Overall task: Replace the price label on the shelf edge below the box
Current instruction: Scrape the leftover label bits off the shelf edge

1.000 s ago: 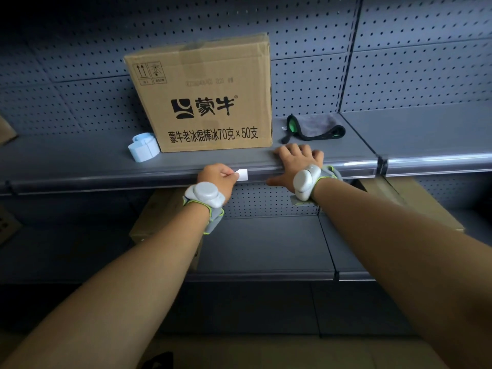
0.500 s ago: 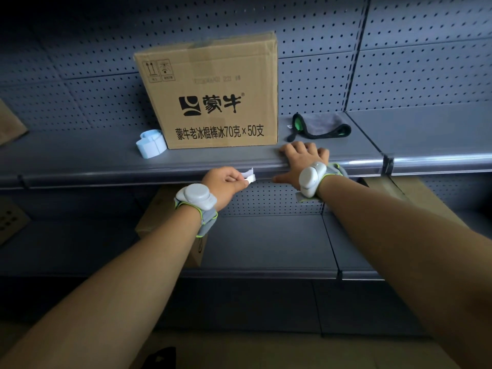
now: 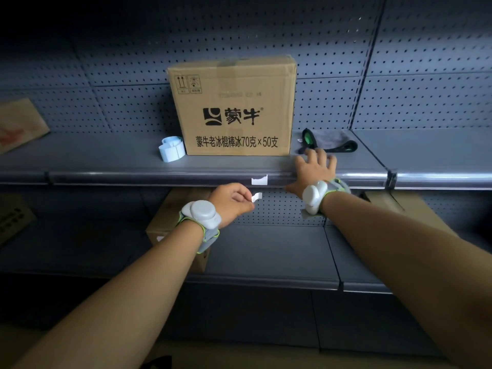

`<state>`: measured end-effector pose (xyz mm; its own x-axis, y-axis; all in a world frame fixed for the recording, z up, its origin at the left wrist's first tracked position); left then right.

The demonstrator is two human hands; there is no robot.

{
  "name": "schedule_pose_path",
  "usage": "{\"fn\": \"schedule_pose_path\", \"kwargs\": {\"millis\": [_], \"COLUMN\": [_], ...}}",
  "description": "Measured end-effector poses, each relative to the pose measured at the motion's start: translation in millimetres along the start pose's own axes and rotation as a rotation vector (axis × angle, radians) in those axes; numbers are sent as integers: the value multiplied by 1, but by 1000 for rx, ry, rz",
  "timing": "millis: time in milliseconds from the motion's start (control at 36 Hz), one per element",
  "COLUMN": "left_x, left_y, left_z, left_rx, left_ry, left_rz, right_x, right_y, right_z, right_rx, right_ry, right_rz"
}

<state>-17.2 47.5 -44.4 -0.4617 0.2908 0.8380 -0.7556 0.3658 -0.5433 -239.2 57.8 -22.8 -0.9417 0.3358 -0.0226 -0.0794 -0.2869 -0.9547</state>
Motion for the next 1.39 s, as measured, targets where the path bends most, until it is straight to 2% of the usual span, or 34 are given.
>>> {"fn": "schedule_pose_path", "kwargs": {"millis": [56,111,139,222,306,389,611,750,889,1056,1167,1250,1389], "left_x": [-3,-4,-3,-6,-10,-11,-28,-46,-48,-16,11,21,29], "left_y": [-1,-2,-4,-3,-2,-2,12,8,-5,-9,-2,6,12], "left_z": [0,-1,-1,-1,-2,-2,2,13,21,35,45,56,68], "left_rx": [-8,-24,-47,-61,-35,-34,-171,-81,13,124,184,234,285], "left_ry": [-7,-7,4,-18,-15,2,-39,-72,36,214,340,333,330], "left_rz": [-3,13,10,19,-21,-54,-213,-296,-155,47,235,315,399], "right_x": [-21,-42,-52,-74,-88,-90,-87,-75,-46,-31,-39,-45,-52], "right_y": [-18,-22,-23,-14,-7,-10,0,13,27,40,49,59,68], "right_z": [-20,-39,-49,-65,-73,-77,-85,-93,-97,-81,-75,-69,-61], "right_rx": [147,122,46,-239,-318,-270,-183,-166,-102,-279,-386,-420,-442], "right_ry": [-173,-312,-323,-224,-147,-64,81,293,488,672,699,688,778], "right_rz": [77,190,267,603,739,820,904,1070,1115,1269,1391,1533,1840]}}
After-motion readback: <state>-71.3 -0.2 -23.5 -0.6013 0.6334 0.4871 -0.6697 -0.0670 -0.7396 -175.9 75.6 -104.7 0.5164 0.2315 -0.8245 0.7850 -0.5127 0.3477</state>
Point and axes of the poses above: each hand's wrist, its own z-axis towards the middle knuckle, its own y-axis out of the palm, x = y × z, the point moved 7 cm from there along z, towards the middle knuckle, and after that the axes turned 3 degrees about z, right-handed, at the moved point
